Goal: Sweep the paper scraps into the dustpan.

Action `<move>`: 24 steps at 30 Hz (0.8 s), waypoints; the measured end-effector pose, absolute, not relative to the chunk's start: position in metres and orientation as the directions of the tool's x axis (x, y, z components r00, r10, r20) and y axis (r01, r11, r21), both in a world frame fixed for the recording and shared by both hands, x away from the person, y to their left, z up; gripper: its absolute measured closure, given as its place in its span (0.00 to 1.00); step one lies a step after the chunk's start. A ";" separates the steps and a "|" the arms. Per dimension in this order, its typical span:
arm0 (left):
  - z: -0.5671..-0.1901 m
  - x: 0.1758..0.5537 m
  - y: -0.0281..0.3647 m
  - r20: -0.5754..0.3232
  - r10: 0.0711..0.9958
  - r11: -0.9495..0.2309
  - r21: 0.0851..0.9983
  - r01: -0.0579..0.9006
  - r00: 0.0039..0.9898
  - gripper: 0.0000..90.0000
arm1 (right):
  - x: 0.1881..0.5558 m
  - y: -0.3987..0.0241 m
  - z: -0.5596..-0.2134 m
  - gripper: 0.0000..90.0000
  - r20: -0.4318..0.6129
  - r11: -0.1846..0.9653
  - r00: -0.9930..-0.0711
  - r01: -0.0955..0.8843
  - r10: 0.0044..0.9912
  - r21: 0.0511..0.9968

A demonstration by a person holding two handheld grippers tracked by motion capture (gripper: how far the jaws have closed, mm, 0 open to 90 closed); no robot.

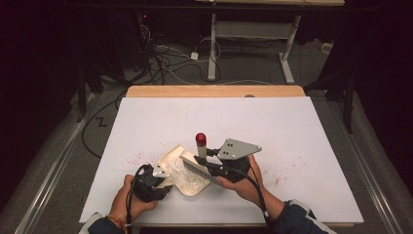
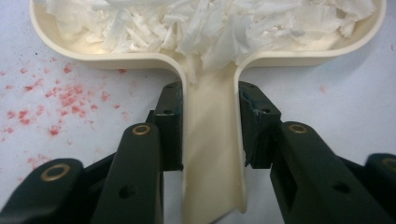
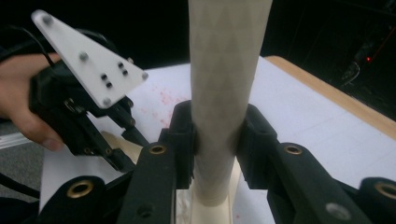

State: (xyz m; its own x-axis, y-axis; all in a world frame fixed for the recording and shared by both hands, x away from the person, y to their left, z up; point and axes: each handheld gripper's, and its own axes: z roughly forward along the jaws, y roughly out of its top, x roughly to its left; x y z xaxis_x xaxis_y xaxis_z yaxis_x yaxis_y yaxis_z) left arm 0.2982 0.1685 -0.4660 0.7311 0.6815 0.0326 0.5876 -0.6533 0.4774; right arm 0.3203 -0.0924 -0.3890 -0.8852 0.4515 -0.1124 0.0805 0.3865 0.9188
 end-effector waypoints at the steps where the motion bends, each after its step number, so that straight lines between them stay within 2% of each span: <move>1: -0.466 0.298 0.169 0.033 0.681 -0.653 0.477 0.588 0.731 0.70 | 0.320 -0.093 -0.385 0.79 -0.125 0.390 -0.883 0.070 0.452 0.918; 5: -0.466 0.299 0.169 0.029 0.681 -0.653 0.478 0.588 0.732 0.70 | 0.323 -0.100 -0.376 0.79 -0.139 0.369 -0.876 0.047 0.461 0.928; 11: -0.466 0.299 0.170 0.020 0.679 -0.651 0.477 0.590 0.734 0.70 | 0.346 -0.112 -0.367 0.79 -0.204 0.376 -0.813 0.020 0.545 0.927; 14: -0.467 0.299 0.171 0.016 0.679 -0.649 0.481 0.590 0.734 0.70 | 0.367 -0.112 -0.373 0.79 -0.219 0.405 -0.786 0.043 0.578 0.913; 24: -0.467 0.301 0.173 0.006 0.678 -0.644 0.487 0.590 0.735 0.70 | 0.412 -0.097 -0.397 0.79 -0.320 0.461 -0.722 -0.001 0.614 0.887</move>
State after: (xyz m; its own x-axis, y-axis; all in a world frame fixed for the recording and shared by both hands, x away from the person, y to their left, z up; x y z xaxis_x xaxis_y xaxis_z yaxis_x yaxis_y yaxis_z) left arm 0.3007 0.1726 -0.4675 0.7349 0.6781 0.0061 0.5902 -0.6440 0.4868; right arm 0.4121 -0.0970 -0.3972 -0.7216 0.6139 -0.3201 -0.0015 0.4610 0.8874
